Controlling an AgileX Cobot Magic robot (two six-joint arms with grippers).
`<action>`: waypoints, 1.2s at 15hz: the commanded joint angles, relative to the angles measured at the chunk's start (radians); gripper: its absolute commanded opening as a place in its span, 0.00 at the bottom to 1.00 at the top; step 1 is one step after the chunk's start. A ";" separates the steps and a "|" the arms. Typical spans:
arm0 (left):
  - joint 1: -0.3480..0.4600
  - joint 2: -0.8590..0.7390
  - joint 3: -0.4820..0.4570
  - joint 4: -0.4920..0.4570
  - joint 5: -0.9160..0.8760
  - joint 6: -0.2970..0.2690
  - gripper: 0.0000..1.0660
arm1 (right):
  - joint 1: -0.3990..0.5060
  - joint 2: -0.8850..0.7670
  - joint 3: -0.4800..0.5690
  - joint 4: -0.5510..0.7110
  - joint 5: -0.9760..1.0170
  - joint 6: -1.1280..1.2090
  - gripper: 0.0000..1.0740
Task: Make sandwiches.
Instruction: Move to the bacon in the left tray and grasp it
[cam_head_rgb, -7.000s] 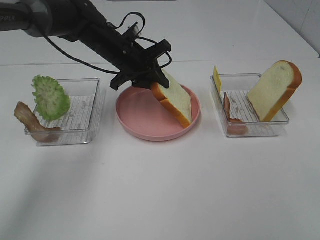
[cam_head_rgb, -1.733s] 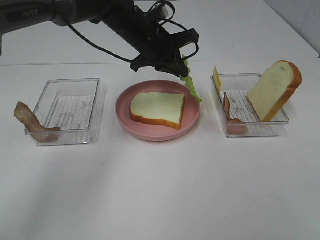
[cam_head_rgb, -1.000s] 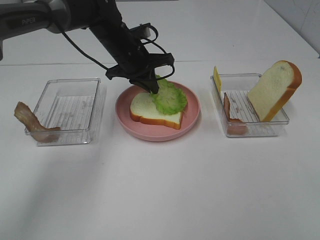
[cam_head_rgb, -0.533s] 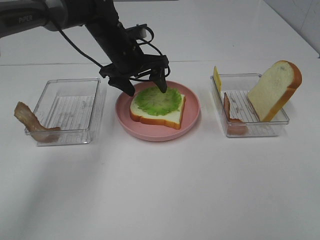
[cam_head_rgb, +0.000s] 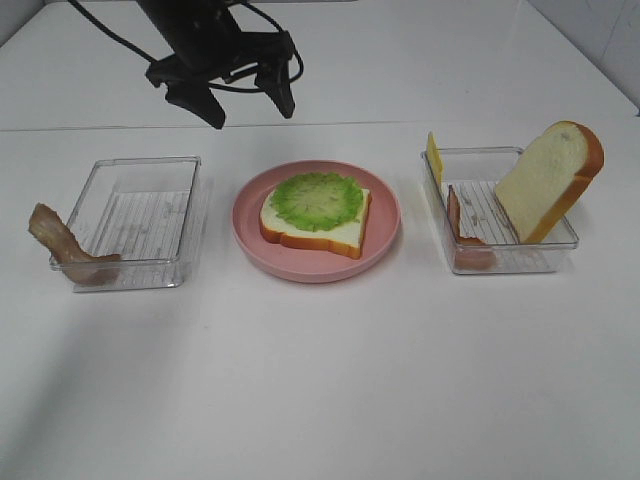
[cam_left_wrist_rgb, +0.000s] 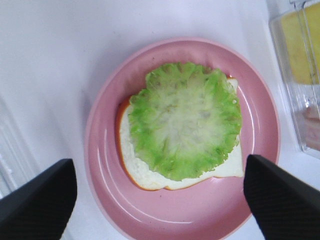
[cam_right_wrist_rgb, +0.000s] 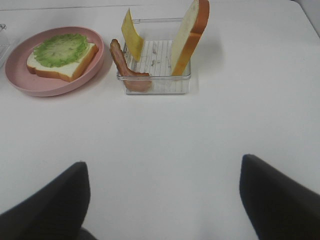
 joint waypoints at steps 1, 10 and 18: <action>0.027 -0.062 -0.004 0.035 0.082 -0.015 0.80 | -0.007 -0.013 0.001 0.007 -0.009 -0.012 0.72; 0.115 -0.415 0.398 0.199 0.082 -0.061 0.73 | -0.007 -0.013 0.001 0.007 -0.009 -0.012 0.72; 0.238 -0.628 0.856 0.294 0.079 -0.083 0.73 | -0.007 -0.013 0.001 0.007 -0.009 -0.012 0.72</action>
